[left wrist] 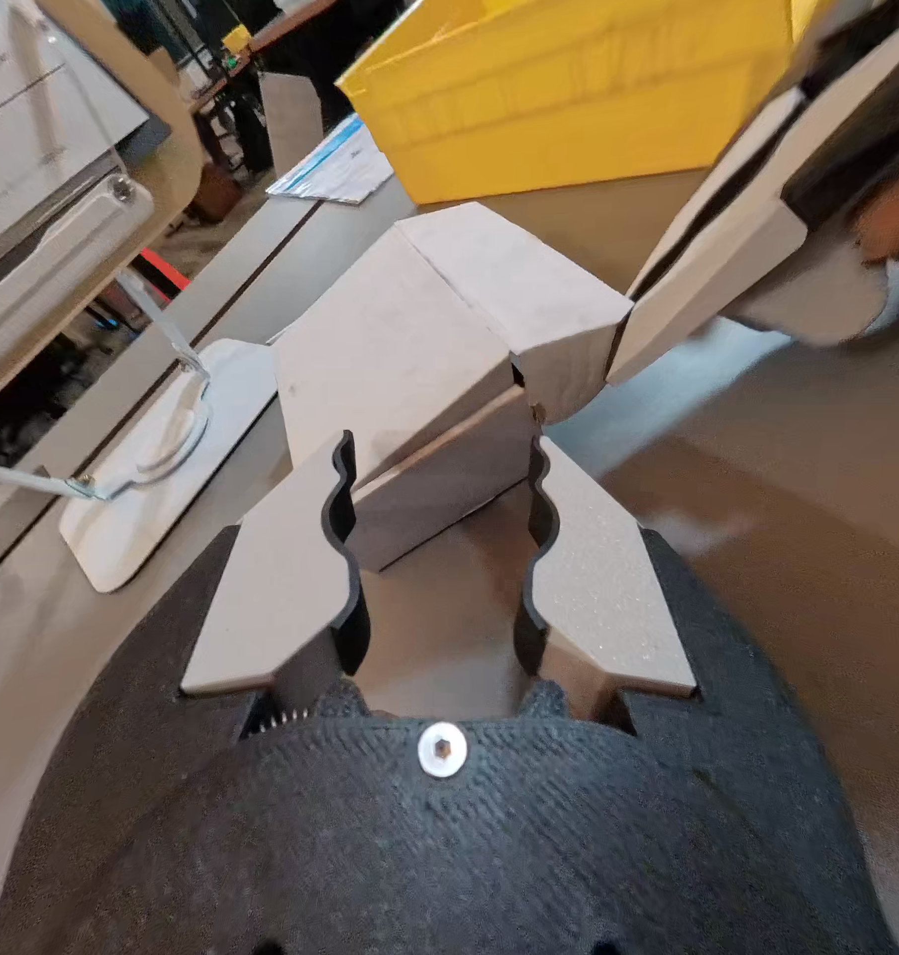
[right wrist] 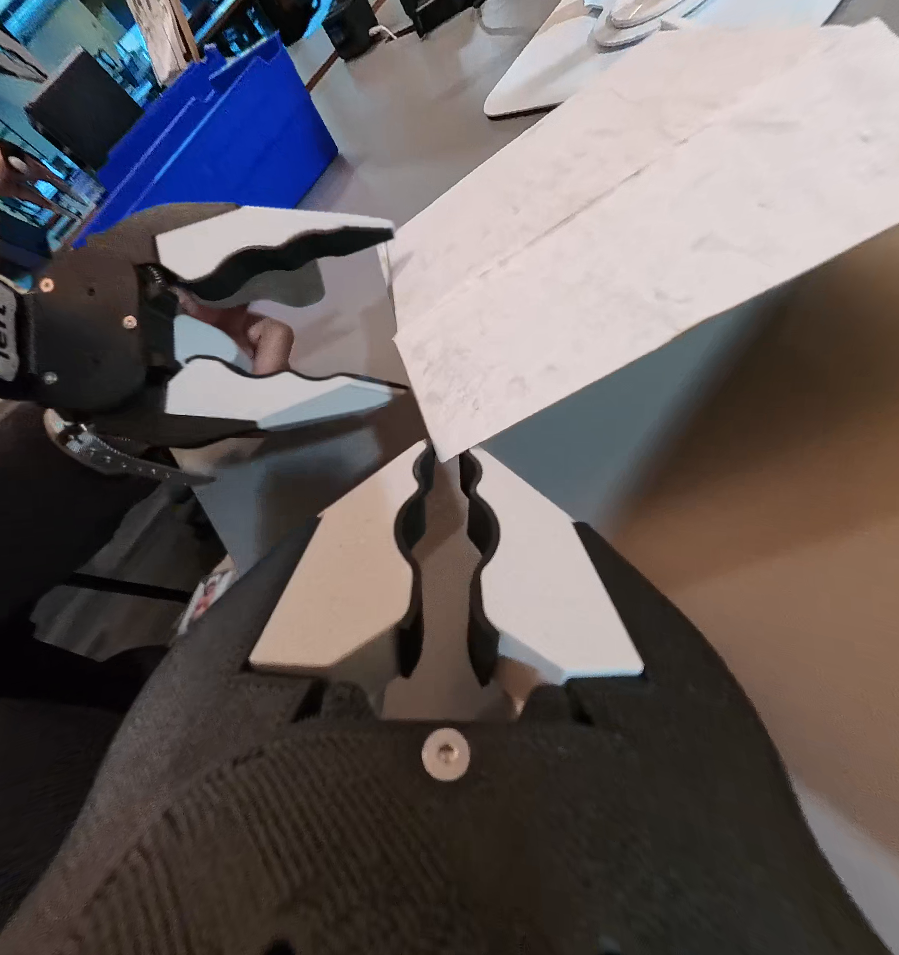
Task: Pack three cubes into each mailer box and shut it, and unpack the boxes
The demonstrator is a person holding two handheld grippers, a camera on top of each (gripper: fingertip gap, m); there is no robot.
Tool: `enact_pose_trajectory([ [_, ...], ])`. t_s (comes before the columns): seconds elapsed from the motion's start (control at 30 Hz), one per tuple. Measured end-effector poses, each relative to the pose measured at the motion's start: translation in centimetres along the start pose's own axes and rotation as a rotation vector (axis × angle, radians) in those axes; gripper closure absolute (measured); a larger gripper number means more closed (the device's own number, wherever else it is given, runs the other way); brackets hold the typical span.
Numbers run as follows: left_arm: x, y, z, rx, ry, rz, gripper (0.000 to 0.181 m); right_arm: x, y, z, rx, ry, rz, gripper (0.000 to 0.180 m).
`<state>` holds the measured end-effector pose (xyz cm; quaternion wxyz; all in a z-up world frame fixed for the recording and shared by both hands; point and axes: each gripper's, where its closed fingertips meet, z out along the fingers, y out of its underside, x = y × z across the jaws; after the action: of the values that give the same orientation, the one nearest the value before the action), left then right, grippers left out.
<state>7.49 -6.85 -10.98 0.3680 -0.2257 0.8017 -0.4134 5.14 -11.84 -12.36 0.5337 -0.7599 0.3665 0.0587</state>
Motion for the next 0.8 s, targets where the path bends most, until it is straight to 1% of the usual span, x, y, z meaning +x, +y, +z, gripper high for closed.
enact_pose_trajectory([
  [0.07,0.5,0.1,0.7,-0.011,0.015,0.029,0.121,0.1,0.1,-0.1,-0.011,0.023,-0.039,0.172],
  [0.13,0.4,0.0,0.9,-0.010,0.010,0.033,0.122,0.2,0.1,-0.1,-0.019,0.045,-0.073,0.172],
  [0.33,0.2,0.1,1.1,-0.019,0.014,0.003,0.124,0.4,0.2,0.0,-0.039,0.072,-0.118,0.175],
  [0.53,0.2,0.1,1.1,-0.022,0.016,-0.008,0.123,0.7,0.3,-0.1,-0.062,0.130,-0.210,0.176],
  [0.6,0.2,0.0,1.1,-0.021,0.020,-0.012,0.121,0.7,0.4,0.0,-0.066,0.137,-0.222,0.176],
  [0.7,0.5,0.0,1.3,-0.011,0.023,0.043,0.110,0.7,0.5,0.0,-0.070,0.130,-0.215,0.178],
  [0.8,0.4,-0.5,1.4,0.027,0.007,0.091,0.108,0.6,0.5,0.1,-0.069,0.121,-0.204,0.179],
])
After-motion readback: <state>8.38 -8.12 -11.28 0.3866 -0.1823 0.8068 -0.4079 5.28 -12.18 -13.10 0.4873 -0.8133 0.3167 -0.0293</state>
